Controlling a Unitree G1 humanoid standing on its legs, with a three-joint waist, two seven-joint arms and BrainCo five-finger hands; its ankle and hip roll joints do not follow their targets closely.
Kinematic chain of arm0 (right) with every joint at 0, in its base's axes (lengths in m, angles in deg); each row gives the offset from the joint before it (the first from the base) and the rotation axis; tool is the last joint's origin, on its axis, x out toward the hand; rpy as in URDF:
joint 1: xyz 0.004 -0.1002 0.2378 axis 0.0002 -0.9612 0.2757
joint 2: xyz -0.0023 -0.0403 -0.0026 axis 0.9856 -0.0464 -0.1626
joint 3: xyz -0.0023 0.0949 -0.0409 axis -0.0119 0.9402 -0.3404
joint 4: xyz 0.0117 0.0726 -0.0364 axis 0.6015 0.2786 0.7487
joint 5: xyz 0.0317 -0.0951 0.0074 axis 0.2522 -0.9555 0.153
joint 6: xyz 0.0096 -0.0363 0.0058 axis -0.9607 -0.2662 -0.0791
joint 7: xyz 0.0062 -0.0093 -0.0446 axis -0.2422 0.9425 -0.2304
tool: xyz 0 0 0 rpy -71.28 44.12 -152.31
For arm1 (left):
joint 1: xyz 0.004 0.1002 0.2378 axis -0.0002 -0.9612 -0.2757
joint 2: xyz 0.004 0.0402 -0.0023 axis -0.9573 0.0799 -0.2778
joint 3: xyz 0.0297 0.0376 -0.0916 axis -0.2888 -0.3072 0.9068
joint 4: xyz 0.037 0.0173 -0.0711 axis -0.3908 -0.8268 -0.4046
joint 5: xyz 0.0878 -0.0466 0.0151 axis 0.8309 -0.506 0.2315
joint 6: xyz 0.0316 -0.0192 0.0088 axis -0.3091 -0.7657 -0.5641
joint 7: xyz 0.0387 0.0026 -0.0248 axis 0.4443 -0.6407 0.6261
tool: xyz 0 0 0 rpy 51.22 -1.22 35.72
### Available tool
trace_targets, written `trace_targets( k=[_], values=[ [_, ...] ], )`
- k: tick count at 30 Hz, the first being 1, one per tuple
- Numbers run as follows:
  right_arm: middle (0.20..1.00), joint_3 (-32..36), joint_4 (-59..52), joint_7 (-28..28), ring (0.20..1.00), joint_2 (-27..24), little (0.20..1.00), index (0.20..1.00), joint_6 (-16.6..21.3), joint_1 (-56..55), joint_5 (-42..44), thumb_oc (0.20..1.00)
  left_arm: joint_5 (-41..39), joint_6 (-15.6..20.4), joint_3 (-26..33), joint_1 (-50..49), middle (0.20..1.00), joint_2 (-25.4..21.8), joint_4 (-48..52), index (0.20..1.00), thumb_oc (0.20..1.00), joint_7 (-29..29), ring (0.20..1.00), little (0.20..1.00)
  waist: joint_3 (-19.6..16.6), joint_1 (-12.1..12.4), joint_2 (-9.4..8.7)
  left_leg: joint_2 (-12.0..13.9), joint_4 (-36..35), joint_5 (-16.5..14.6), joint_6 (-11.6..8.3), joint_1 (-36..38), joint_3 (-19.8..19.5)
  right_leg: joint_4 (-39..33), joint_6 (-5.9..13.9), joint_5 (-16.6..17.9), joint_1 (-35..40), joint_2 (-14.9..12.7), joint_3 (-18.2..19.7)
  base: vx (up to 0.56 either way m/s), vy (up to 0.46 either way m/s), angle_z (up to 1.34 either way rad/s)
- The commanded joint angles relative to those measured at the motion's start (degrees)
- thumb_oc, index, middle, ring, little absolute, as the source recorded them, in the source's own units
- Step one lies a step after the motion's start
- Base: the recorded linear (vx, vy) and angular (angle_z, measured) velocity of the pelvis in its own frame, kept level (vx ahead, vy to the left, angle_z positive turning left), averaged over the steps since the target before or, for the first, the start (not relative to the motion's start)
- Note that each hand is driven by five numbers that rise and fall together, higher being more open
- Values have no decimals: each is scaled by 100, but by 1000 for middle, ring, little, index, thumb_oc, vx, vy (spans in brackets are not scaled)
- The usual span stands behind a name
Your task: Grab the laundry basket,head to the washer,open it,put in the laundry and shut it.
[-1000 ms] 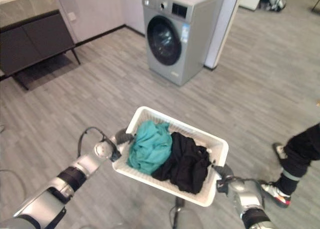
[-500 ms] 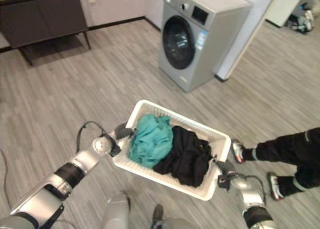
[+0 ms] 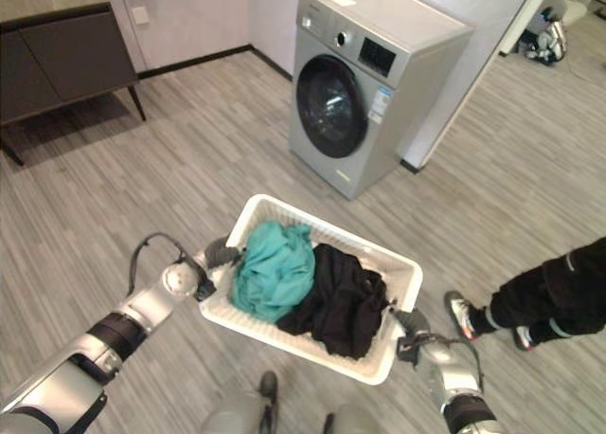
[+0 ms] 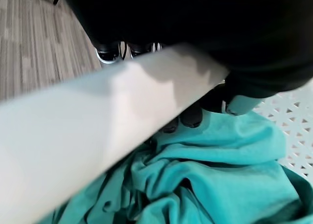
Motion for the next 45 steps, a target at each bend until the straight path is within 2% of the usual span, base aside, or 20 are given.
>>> trace_targets(
  k=[1, 3, 8, 17, 18, 24, 28, 29, 30, 31, 32, 34, 35, 36, 38, 39, 40, 42, 43, 45],
  values=[
    [200, 278, -455, -498, 200, -138, 200, 200, 755, 461, 162, 200, -101, 416, 103, 228, 200, 243, 117, 200, 200, 89, 200, 200, -417, -78, 170, 454, 311, -470, -338, -177, -376, -1442, 205, 1111, 136, -127, -24, 59, -51, 40],
    [200, 291, -499, -527, 200, -143, 200, 200, 736, 401, 160, 200, -25, 429, 159, 288, 200, 290, 21, 200, 200, 196, 200, 200, -362, -134, 74, 395, 356, -571, -329, -91, -394, -1532, 270, 1280, 107, -44, 383, 75, -83, 37],
    [200, 418, -631, -550, 200, -185, 200, 200, 757, 115, 24, 200, 9, 500, 197, 222, 200, 424, 6, 200, 200, 157, 200, 200, -643, -87, -8, 468, 5, -521, -449, 68, -271, -2446, 312, 1360, 692, -119, 53, 90, -77, 6],
    [200, 490, -653, -589, 200, -193, 200, 200, 756, -137, 8, 200, -1, 502, 216, 146, 200, 537, -49, 200, 200, 171, 200, 200, -732, -163, -9, 518, -282, -396, -558, 160, -383, -2613, 261, 1195, 876, 9, -30, 10, -34, -9],
    [200, -4, 683, -442, 200, 220, 200, 200, 782, -706, -1275, 200, 394, 771, 1972, -2208, 200, 1052, 472, 200, 200, 1115, 200, 200, -396, -659, 490, 761, -449, -288, -769, -459, 713, -2983, 50, 1080, 305, -66, 55, 19, -25, -7],
    [200, -40, 585, -409, 200, 160, 200, 200, 812, -609, -1324, 200, 373, 758, 1937, -2232, 200, 1071, 429, 200, 200, 1047, 200, 200, -421, -641, 526, 736, -610, -232, -766, -294, 651, -3047, 38, 1078, 413, 2, 52, 25, -5, -7],
    [200, 206, -82, -262, 200, 18, 200, 200, 919, -579, -1293, 200, 427, 763, 1979, -2308, 200, 1068, 532, 200, 200, 1001, 200, 200, -368, -621, 511, 734, -581, -227, -803, -360, 639, -3090, 68, 1109, 426, -13, -74, -27, 36, 27],
    [200, 374, -338, -150, 200, -85, 200, 200, 981, -552, -1242, 200, 476, 789, 1961, -2276, 200, 1049, 594, 200, 200, 982, 200, 200, -283, -620, 450, 764, -131, -335, -860, -621, 690, -3077, 92, 1125, 432, -115, -190, -61, 50, 29],
    [200, 380, -346, -149, 200, -85, 200, 200, 976, -555, -1242, 200, 476, 787, 1959, -2272, 200, 1049, 596, 200, 200, 981, 200, 200, -286, -627, 453, 767, -80, -358, -860, -656, 676, -3076, 92, 1124, 427, -115, -201, -96, 131, 54],
    [200, 596, -692, -29, 200, -237, 200, 200, 1021, -536, -1198, 200, 483, 826, 1987, -2244, 200, 1038, 699, 200, 200, 944, 200, 200, -225, -687, 381, 923, 533, -576, -888, -855, 1067, -3034, 124, 1125, 473, -321, -407, -46, 98, 66],
    [200, 599, -707, -27, 200, -238, 200, 200, 1012, -545, -1199, 200, 483, 820, 1989, -2250, 200, 1037, 710, 200, 200, 939, 200, 200, -223, -687, 388, 935, 595, -610, -888, -882, 1063, -3031, 125, 1122, 474, -317, -408, -7, 189, 108],
    [200, 773, -848, 48, 200, -338, 200, 200, 1000, -578, -1220, 200, 492, 830, 2048, -2368, 200, 1009, 849, 200, 200, 882, 200, 200, -242, -672, 442, 1008, 887, -856, -829, -835, 1169, -2932, 176, 1027, 626, -414, -534, 145, 284, 86],
    [200, 914, -1001, 68, 200, -375, 200, 200, 981, -578, -1228, 200, 499, 808, 2033, -2404, 200, 954, 945, 200, 200, 806, 200, 200, -287, -656, 465, 827, 982, -1086, -641, -827, 935, -2407, 178, 939, 632, -570, -494, 166, 297, 40],
    [200, 917, -1006, 68, 200, -374, 200, 200, 978, -582, -1229, 200, 499, 804, 2032, -2405, 200, 953, 949, 200, 200, 805, 200, 200, -287, -659, 461, 819, 988, -1091, -636, -830, 932, -2380, 182, 921, 622, -580, -495, 218, 362, 21],
    [200, 1099, -1244, 31, 200, -422, 200, 200, 937, -668, -1229, 200, 544, 732, 2022, -2444, 200, 854, 1109, 200, 200, 686, 200, 200, -327, -648, 471, 558, 942, -1235, -371, -649, 841, -1332, 107, 853, 479, -643, -367, 251, 363, 34],
    [200, 1152, -1308, 32, 200, -425, 200, 200, 911, -632, -1232, 200, 569, 637, 2039, -2477, 200, 769, 1186, 200, 200, 645, 200, 200, -235, -674, 522, 367, 901, -1359, -158, -402, 768, -197, 89, 1114, 45, -658, -257, 216, 325, 35],
    [200, 1152, -1310, 32, 200, -425, 200, 200, 908, -628, -1233, 200, 569, 635, 2043, -2475, 200, 768, 1189, 200, 200, 644, 200, 200, -240, -670, 518, 364, 884, -1330, -154, -413, 776, -192, 84, 1129, 19, -660, -248, 253, 358, 28],
    [200, 1184, -1364, 2, 200, -446, 200, 200, 889, -637, -1285, 200, 589, 583, 2076, -2489, 200, 713, 1166, 200, 200, 628, 200, 200, -181, -727, 579, 263, 661, -1352, -90, -47, 736, 488, 87, 1164, -368, -537, -401, 224, 218, 37],
    [200, 1222, -1366, -4, 200, -458, 200, 200, 879, -676, -1306, 200, 600, 560, 2076, -2494, 200, 703, 1123, 200, 200, 626, 200, 200, -147, -803, 589, 219, 542, -1327, -112, 146, 672, 610, 79, 1088, -627, -310, -423, 288, 160, 38],
    [200, 1329, -1387, 10, 200, -463, 200, 200, 882, -769, -1326, 200, 640, 561, 2131, -2509, 200, 672, 1132, 200, 200, 591, 200, 200, -169, -946, 586, 116, 262, -1223, -199, 397, 498, 13, 71, 1059, -914, -21, -612, 276, 88, 30]
  ],
)
